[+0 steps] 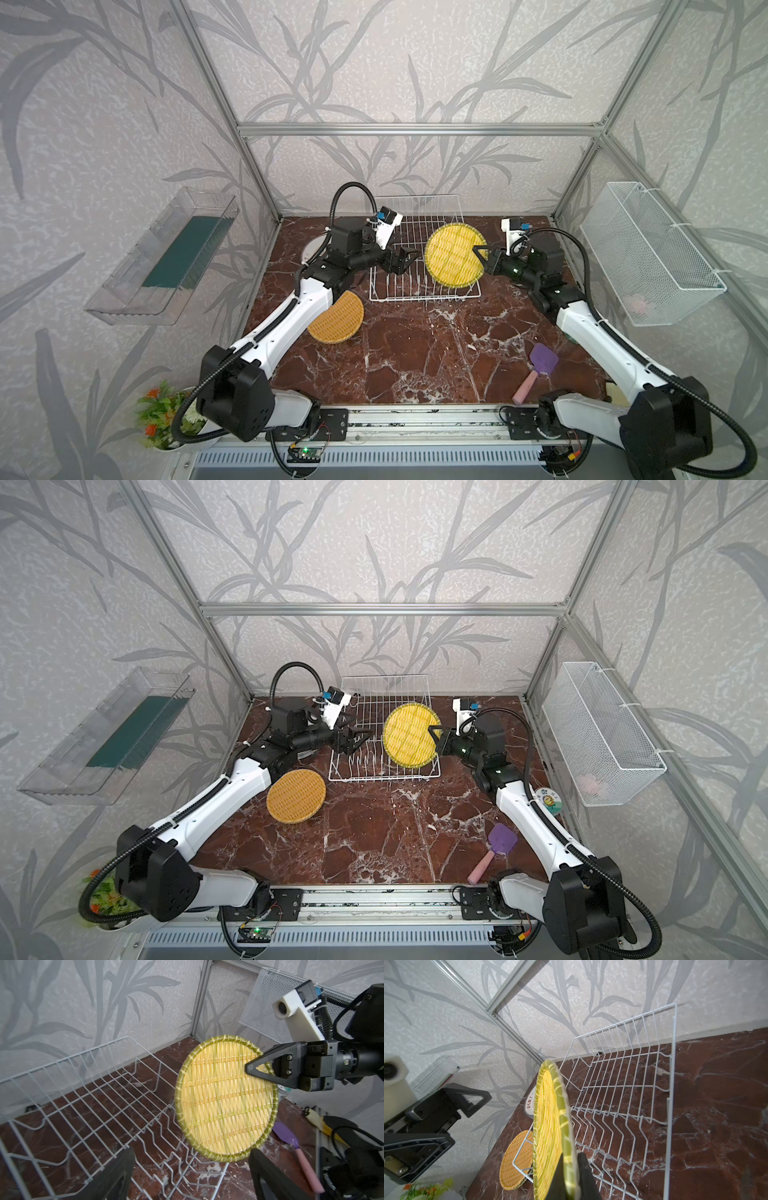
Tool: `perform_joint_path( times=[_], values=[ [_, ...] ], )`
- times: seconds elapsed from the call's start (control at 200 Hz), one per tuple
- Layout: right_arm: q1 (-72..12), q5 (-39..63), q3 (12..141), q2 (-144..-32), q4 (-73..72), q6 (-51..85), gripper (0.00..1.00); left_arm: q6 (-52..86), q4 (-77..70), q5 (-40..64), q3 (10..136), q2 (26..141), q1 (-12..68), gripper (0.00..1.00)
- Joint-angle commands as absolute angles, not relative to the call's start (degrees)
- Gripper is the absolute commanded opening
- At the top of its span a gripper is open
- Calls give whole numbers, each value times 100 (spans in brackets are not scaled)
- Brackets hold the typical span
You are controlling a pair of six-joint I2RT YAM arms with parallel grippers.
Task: Unload the plates from the dish rack
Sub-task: Place the plate among the plates.
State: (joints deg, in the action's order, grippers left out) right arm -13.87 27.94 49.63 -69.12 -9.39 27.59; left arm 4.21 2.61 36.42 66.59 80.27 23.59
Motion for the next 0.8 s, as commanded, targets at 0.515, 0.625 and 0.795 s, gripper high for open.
perform_joint_path(
  times=[0.515,0.625,0.795],
  values=[
    [-1362,4281,4904,-7226,-2327,2111,0,1002,223,5357,7194,8914,2345,64],
    [-1362,4371,4929,-7317,-2351,2106,0,956,166,5429,7113,8855,2346,53],
    [-1362,4482,4992,-7400,-2391,2177,0,882,192,5476,7096,8820,2344,36]
  ],
)
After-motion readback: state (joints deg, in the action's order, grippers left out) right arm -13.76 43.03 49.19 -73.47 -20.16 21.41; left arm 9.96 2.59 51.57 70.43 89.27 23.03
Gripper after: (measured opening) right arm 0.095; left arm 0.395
